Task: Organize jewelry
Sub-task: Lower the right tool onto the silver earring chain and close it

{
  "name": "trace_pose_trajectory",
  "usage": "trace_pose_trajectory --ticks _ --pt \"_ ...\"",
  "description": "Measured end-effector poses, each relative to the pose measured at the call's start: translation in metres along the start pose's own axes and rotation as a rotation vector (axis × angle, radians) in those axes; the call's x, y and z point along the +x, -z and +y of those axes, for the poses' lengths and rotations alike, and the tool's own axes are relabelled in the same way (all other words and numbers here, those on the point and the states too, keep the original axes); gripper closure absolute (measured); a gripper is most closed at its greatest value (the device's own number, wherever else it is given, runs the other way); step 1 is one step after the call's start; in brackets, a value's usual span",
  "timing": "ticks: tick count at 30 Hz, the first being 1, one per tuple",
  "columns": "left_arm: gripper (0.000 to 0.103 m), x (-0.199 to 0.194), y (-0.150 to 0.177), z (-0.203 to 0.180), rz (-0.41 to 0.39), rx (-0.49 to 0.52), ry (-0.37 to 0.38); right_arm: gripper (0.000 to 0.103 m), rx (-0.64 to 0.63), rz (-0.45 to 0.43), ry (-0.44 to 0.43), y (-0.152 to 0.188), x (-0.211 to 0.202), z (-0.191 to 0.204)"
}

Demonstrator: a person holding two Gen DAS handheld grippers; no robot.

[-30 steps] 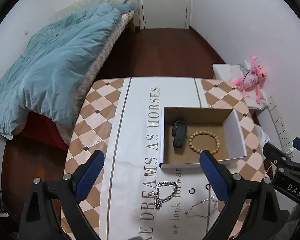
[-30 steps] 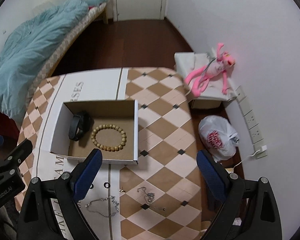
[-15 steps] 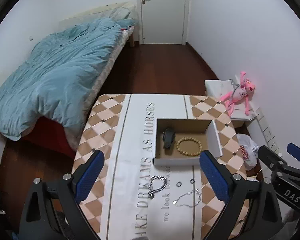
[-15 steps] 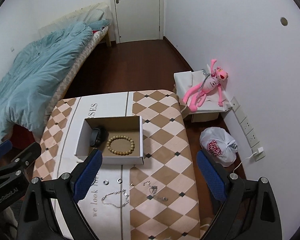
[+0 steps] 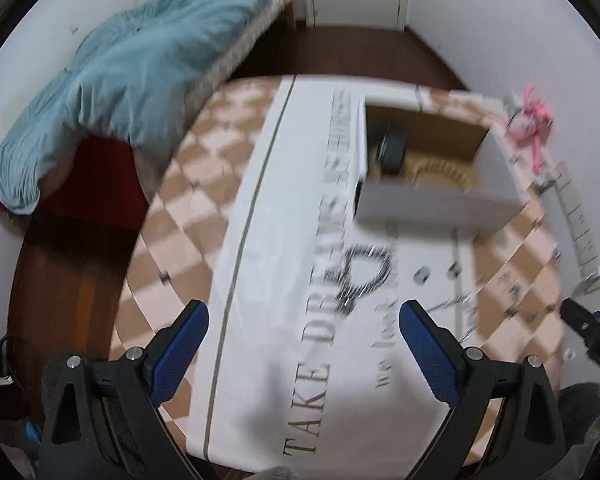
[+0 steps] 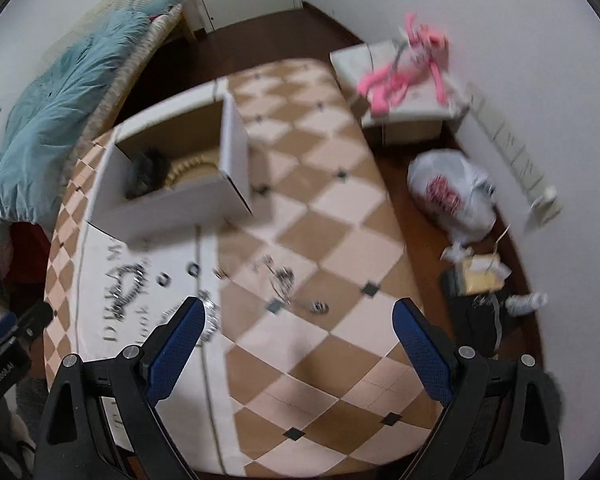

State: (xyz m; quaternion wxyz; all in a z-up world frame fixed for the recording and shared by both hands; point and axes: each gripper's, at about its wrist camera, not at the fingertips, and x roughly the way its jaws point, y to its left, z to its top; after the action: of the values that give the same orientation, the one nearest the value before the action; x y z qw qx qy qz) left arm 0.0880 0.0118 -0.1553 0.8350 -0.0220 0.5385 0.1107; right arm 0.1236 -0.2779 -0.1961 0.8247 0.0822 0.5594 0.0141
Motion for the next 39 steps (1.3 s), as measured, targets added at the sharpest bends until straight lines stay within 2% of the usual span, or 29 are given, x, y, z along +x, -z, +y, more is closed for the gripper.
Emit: trace_pose_trajectory --ticks 2,7,9,12,15,17,20,23,27,31,34,36,37,38,39 --pt "0.006 0.014 0.008 -0.004 0.035 0.005 -0.009 0.025 0.010 0.018 0.000 0.007 0.019 -0.010" --pt "0.006 0.038 0.021 -0.016 0.086 0.028 -0.017 0.033 0.002 0.022 -0.028 0.020 0.048 -0.020" --pt "0.006 0.044 0.023 -0.020 0.102 0.037 -0.021 0.035 -0.012 -0.013 -0.041 0.021 0.054 -0.019" --pt "0.006 0.050 0.027 -0.024 0.121 0.041 -0.019 0.044 -0.036 -0.053 -0.043 0.018 0.057 -0.013" --pt "0.006 0.053 0.028 -0.025 0.135 0.041 -0.014 0.068 -0.081 -0.076 0.010 0.017 0.059 -0.003" --pt "0.006 0.052 0.031 -0.025 0.136 0.045 -0.013 0.093 -0.115 -0.082 0.027 0.018 0.058 0.002" --pt "0.006 0.052 0.034 -0.028 0.143 0.053 0.004 0.093 -0.131 -0.093 0.032 0.023 0.057 0.005" --pt "0.007 0.051 0.034 -0.034 0.145 0.066 0.040 0.093 -0.073 -0.120 -0.003 0.023 0.047 -0.002" --pt "0.007 0.037 0.031 -0.055 0.109 0.121 0.118 0.093 -0.019 -0.158 -0.048 0.020 0.026 -0.008" --pt "0.007 0.030 0.030 -0.093 0.087 0.252 0.187 0.093 0.000 -0.154 -0.056 0.016 0.021 -0.013" --pt "0.007 0.033 0.033 -0.120 0.088 0.362 0.183 0.093 0.019 -0.141 -0.048 0.016 0.024 -0.019" --pt "0.015 0.036 0.036 -0.134 0.100 0.401 0.191 0.093 0.033 -0.128 -0.040 0.017 0.026 -0.025" --pt "0.023 0.038 0.037 -0.138 0.106 0.409 0.191 0.093 0.040 -0.122 -0.040 0.018 0.027 -0.027" --pt "0.037 0.041 0.039 -0.144 0.120 0.424 0.192 0.093 0.049 -0.116 -0.041 0.018 0.028 -0.029" --pt "0.042 0.042 0.040 -0.148 0.127 0.431 0.207 0.093 0.055 -0.111 -0.040 0.019 0.029 -0.031"
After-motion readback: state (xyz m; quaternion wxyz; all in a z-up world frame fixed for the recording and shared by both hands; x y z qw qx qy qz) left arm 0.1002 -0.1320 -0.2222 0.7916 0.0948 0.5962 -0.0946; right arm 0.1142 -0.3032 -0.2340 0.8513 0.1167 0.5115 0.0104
